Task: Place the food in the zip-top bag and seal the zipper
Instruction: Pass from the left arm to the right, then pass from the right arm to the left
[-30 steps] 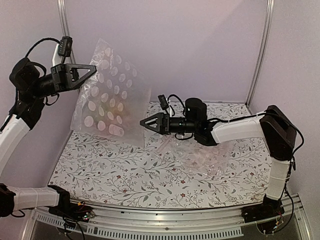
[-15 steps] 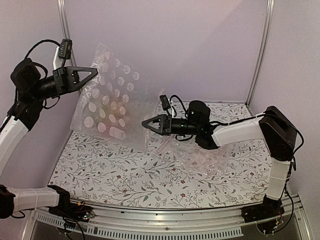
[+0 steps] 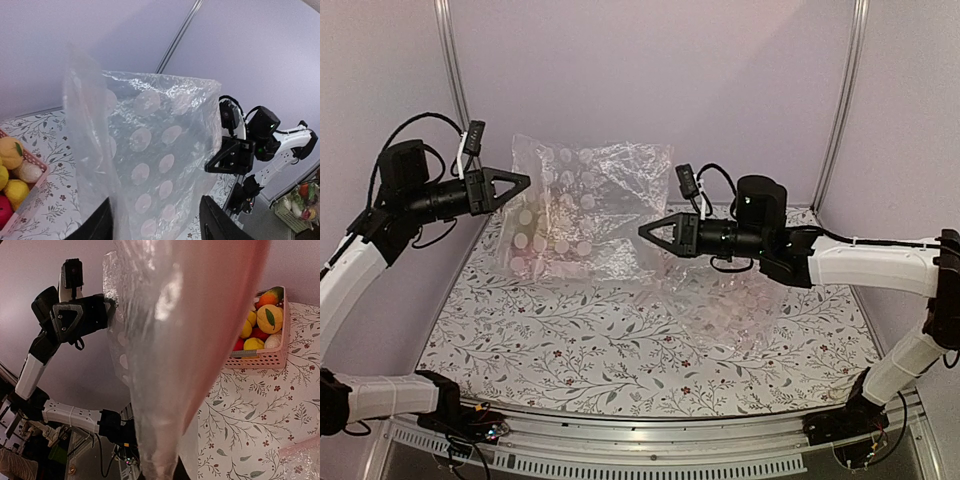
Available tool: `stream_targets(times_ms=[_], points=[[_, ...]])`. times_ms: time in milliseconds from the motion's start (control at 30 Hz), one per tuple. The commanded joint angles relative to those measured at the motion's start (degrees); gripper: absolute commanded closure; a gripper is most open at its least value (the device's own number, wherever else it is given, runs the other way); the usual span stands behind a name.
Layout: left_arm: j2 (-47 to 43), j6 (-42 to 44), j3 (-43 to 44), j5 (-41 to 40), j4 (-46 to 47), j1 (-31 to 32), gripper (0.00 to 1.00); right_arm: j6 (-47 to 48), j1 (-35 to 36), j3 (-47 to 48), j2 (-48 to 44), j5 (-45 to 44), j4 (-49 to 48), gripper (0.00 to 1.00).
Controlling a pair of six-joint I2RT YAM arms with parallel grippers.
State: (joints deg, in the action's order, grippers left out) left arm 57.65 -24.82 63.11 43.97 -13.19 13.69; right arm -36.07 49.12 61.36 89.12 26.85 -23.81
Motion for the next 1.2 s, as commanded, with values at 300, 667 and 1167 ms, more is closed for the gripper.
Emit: stream_targets(times_ms=[300,667,1167], points=[[-2.1,14.5,-0.3,-34.6,-19.4,2.9,0.05,25.4,0.3,11.0,-9.2,-13.7,50.4,1.0],[15.0,15.3,16.0,-20.4,-18.8,21.4,0.03,37.6,4.0,20.4,-4.4,-12.3,68.1,1.0],[28.7,7.3,24.0,-5.1,-10.7,27.6,0.19,40.0,6.4,22.1,-1.3,-15.8,68.2,1.0]])
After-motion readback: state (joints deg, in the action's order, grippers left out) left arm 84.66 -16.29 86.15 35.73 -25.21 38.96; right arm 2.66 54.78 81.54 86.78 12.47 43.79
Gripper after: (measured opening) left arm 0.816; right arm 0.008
